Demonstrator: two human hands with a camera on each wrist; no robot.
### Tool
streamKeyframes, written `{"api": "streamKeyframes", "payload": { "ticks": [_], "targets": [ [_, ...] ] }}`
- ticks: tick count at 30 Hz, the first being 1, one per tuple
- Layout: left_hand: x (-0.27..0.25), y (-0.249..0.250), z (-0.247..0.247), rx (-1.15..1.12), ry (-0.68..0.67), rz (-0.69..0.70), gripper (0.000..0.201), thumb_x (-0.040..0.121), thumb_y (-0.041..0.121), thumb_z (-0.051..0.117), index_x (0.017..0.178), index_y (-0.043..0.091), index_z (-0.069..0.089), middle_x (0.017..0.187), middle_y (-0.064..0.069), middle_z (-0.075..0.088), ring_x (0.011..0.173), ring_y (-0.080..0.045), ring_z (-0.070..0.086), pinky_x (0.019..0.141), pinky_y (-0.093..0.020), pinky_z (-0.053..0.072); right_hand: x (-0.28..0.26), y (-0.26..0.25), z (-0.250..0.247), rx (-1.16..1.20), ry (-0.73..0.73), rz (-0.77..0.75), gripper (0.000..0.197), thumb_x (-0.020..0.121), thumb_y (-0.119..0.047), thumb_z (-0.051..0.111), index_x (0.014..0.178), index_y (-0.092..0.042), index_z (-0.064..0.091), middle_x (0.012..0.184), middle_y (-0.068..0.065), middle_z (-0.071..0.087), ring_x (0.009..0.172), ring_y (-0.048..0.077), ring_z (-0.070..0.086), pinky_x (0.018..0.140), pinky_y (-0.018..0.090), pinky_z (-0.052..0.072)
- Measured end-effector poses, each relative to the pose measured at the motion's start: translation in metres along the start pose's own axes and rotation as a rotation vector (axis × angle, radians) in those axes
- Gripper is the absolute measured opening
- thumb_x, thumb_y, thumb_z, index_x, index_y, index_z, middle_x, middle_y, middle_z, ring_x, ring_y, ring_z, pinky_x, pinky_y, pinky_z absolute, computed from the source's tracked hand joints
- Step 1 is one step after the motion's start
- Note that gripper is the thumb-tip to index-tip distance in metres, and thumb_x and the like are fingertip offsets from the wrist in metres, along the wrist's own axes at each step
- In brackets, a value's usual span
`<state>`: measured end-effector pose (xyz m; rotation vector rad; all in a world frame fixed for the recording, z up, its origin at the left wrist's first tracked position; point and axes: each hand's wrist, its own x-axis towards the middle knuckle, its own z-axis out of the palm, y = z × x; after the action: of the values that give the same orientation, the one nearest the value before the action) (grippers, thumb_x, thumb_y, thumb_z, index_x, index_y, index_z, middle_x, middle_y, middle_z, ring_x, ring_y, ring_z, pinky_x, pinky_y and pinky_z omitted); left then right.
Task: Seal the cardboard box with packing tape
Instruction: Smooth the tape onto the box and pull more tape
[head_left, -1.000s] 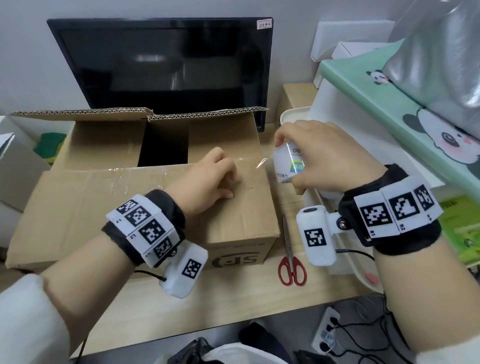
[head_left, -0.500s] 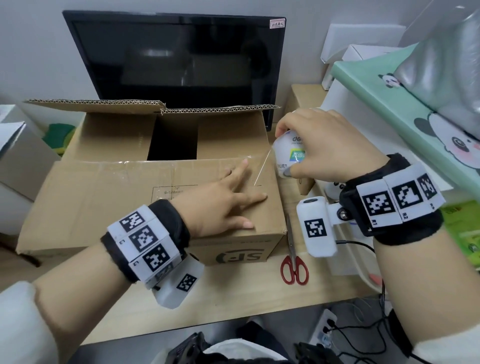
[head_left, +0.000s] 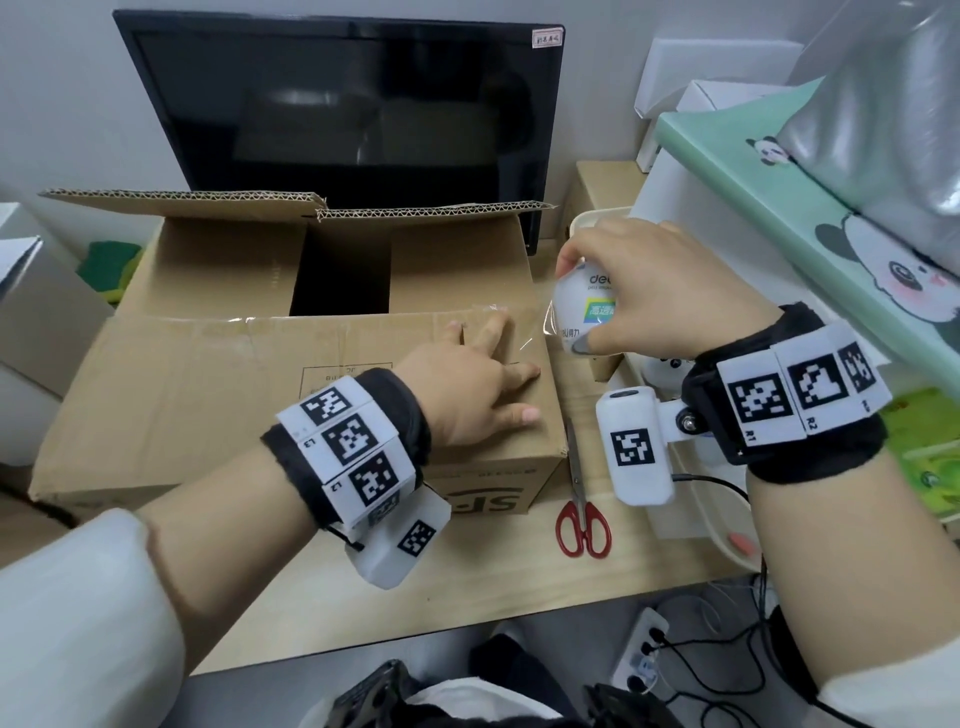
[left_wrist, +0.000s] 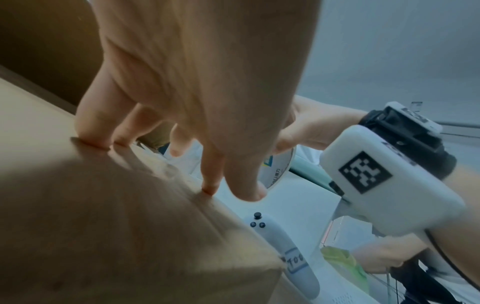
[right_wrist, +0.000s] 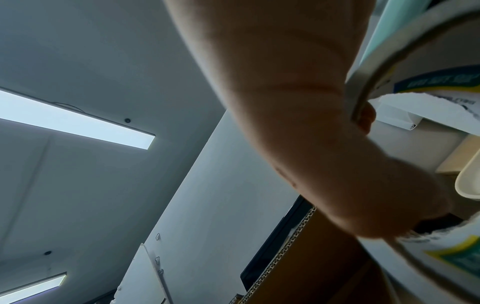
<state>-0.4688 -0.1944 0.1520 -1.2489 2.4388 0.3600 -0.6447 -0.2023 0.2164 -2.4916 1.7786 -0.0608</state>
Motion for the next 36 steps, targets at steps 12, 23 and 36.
{"api": "streamKeyframes", "payload": {
  "ticks": [12, 23, 36],
  "targets": [
    [-0.015, -0.035, -0.003, -0.120, 0.026, 0.180, 0.093, 0.082, 0.042, 0.062, 0.135, 0.054, -0.013, 0.155, -0.004, -0.026, 0.120, -0.027, 0.051, 0.099, -0.031, 0.042, -0.006, 0.015, 0.017, 0.081, -0.095, 0.103, 0.059, 0.059, -0.038, 0.080, 0.110, -0.029, 0.051, 0.101, -0.008, 0.050, 0.095, 0.020, 0.050, 0.080, 0.032, 0.039],
    [-0.010, -0.013, 0.011, 0.181, 0.005, 0.059, 0.104, 0.071, 0.083, 0.029, 0.148, 0.026, -0.013, 0.155, -0.010, -0.025, 0.144, -0.039, 0.000, 0.100, -0.048, 0.041, -0.006, 0.022, 0.028, 0.134, -0.147, 0.149, 0.055, 0.060, -0.029, 0.080, 0.108, -0.026, 0.053, 0.100, -0.006, 0.051, 0.094, 0.022, 0.051, 0.079, 0.033, 0.042],
    [0.003, 0.005, -0.018, 0.056, -0.081, -0.053, 0.088, 0.071, 0.082, 0.027, 0.146, 0.043, 0.005, 0.152, -0.025, -0.021, 0.135, -0.047, 0.029, 0.110, -0.045, 0.032, -0.009, 0.024, 0.037, 0.140, -0.141, 0.147, 0.057, 0.060, -0.030, 0.080, 0.110, -0.024, 0.053, 0.108, -0.001, 0.056, 0.095, 0.020, 0.051, 0.076, 0.030, 0.037]
  ]
}}
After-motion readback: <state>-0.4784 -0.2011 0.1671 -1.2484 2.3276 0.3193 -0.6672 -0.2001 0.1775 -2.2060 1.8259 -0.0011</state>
